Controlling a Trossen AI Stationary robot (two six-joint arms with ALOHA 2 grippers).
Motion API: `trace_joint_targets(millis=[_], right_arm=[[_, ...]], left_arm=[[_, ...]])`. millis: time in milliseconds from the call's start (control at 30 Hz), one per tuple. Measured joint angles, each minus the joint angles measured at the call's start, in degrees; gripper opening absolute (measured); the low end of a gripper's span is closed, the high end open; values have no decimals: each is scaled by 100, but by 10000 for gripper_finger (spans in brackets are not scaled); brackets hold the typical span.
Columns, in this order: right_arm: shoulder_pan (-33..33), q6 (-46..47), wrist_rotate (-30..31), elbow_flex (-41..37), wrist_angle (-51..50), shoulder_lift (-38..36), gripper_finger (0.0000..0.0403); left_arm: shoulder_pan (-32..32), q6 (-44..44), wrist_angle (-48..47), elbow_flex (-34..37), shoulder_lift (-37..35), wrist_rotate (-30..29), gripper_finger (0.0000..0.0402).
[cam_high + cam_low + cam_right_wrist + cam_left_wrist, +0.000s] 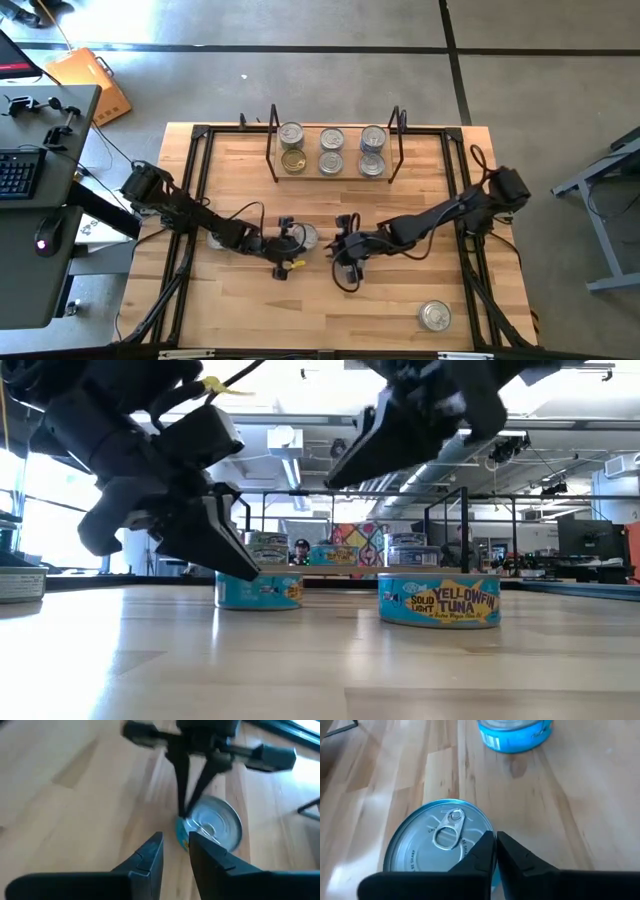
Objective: Stack canned seafood by type on shelf
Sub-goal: Stack the yellow and blue tuna can on top of the other yellow and blue tuna can on the shelf
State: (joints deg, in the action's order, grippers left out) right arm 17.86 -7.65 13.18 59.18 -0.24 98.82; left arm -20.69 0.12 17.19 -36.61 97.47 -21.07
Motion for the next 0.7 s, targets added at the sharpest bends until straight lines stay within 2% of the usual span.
trace_joint_targets(millis=[167,267,400,567,700], right_arm=[[-118,-183,14,0,-96,98,120],[-148,-475,7,0,5,220,167],[-108,-1497,-15,0,336,569,230],[82,-2314,1044,0,1237,1076,255],[125,-2404,1339,0,1852,1385,256]], left_arm=[[48,-363,155,19,-114,215,2],[47,-580,205,16,-248,209,1],[59,-794,259,16,-416,206,1],[127,-1192,284,14,-560,284,0],[197,-1260,348,12,-571,272,0]])
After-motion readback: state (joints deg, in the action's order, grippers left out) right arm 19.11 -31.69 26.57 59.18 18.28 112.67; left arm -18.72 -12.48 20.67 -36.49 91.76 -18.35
